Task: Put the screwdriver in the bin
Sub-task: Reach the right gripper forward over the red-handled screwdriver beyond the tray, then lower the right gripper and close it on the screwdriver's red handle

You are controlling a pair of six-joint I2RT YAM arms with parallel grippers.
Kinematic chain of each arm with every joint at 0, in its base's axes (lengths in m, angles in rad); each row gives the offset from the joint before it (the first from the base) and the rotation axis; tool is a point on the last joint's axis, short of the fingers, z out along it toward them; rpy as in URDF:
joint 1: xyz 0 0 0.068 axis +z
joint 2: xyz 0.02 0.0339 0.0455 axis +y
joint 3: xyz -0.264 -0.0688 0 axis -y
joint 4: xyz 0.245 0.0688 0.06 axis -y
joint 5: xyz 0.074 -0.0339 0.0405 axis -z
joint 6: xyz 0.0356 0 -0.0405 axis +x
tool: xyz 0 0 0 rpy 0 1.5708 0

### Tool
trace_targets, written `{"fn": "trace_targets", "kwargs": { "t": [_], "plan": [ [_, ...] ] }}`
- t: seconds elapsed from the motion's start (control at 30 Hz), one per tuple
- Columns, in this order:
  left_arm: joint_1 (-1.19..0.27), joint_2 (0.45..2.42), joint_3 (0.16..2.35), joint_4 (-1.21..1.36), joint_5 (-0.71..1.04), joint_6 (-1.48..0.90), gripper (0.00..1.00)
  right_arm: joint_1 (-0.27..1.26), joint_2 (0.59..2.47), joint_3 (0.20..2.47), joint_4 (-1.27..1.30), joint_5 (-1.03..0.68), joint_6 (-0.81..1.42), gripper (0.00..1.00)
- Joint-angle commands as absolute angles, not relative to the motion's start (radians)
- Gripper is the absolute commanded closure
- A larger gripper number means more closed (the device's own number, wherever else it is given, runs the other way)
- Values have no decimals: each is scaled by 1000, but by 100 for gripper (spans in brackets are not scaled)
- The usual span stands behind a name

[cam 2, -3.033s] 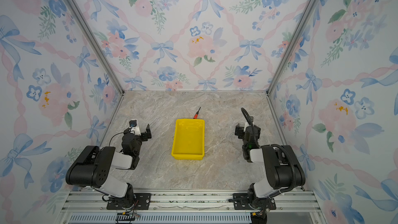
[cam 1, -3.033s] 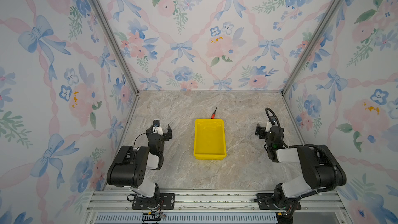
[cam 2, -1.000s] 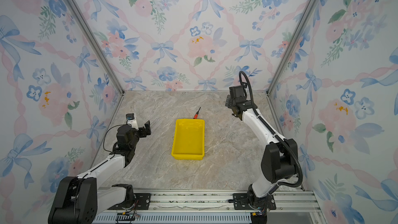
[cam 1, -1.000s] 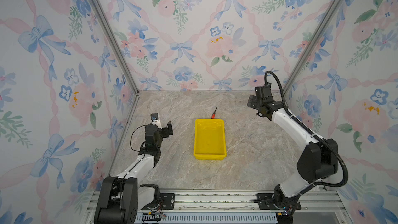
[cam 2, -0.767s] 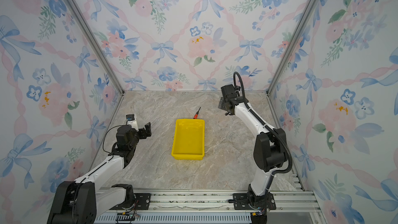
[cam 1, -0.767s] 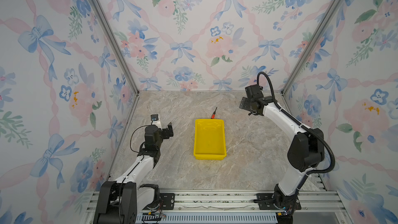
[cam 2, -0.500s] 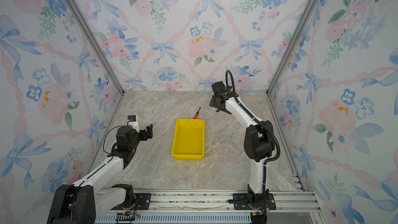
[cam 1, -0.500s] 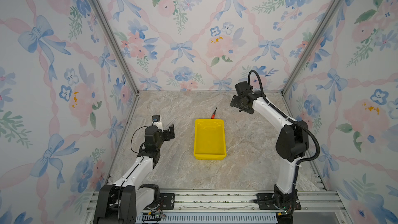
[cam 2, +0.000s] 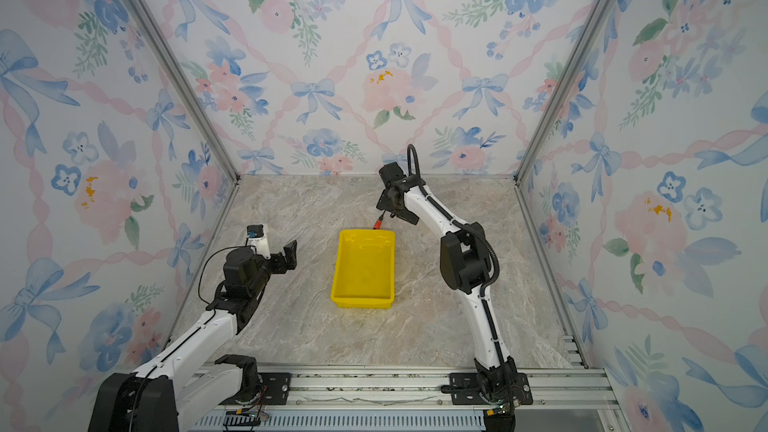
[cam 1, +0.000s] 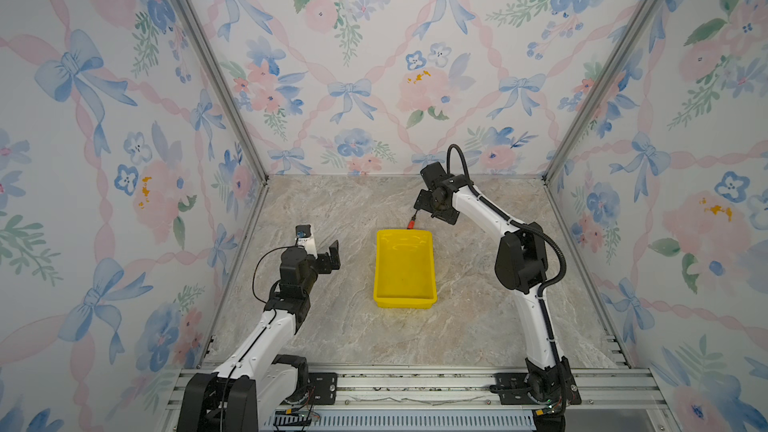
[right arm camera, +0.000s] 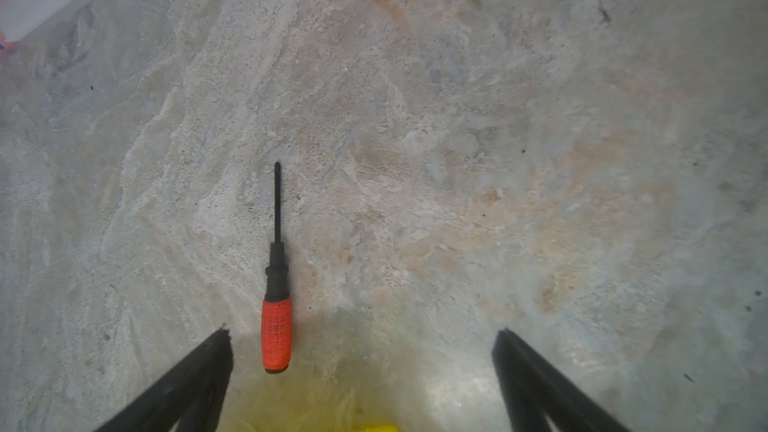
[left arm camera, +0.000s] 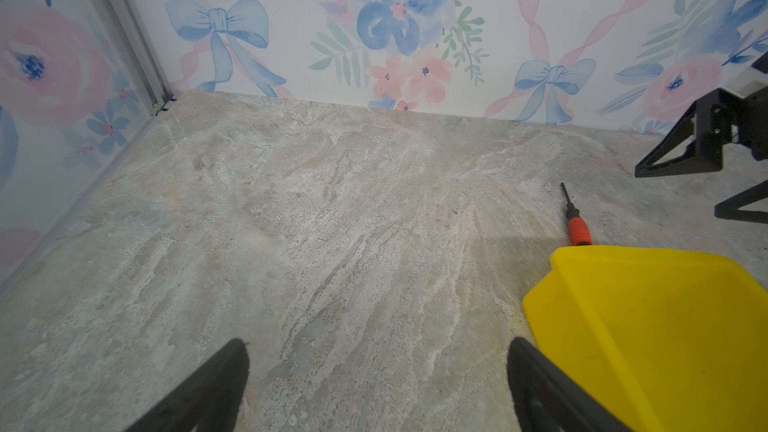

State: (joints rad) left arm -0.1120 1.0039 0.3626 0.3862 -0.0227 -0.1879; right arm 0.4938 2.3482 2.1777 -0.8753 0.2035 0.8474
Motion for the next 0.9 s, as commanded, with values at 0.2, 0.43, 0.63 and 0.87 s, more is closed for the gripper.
{"fn": "trace_targets", "kwargs": {
  "t": [0.2, 0.43, 0.63, 0.87],
  "plan": [
    [-121, 1008, 351, 388, -46, -205, 3, 516, 2485, 2323, -905, 133, 888, 4],
    [-121, 1022, 352, 400, -55, -188, 2, 532, 2558, 2391, -871, 103, 841, 10],
    [-118, 1037, 355, 404, -74, -174, 2, 542, 2636, 2481, -940, 109, 825, 22],
    [-118, 1035, 352, 404, -87, -176, 2, 540, 2688, 2524, -1009, 135, 782, 35]
  ]
}}
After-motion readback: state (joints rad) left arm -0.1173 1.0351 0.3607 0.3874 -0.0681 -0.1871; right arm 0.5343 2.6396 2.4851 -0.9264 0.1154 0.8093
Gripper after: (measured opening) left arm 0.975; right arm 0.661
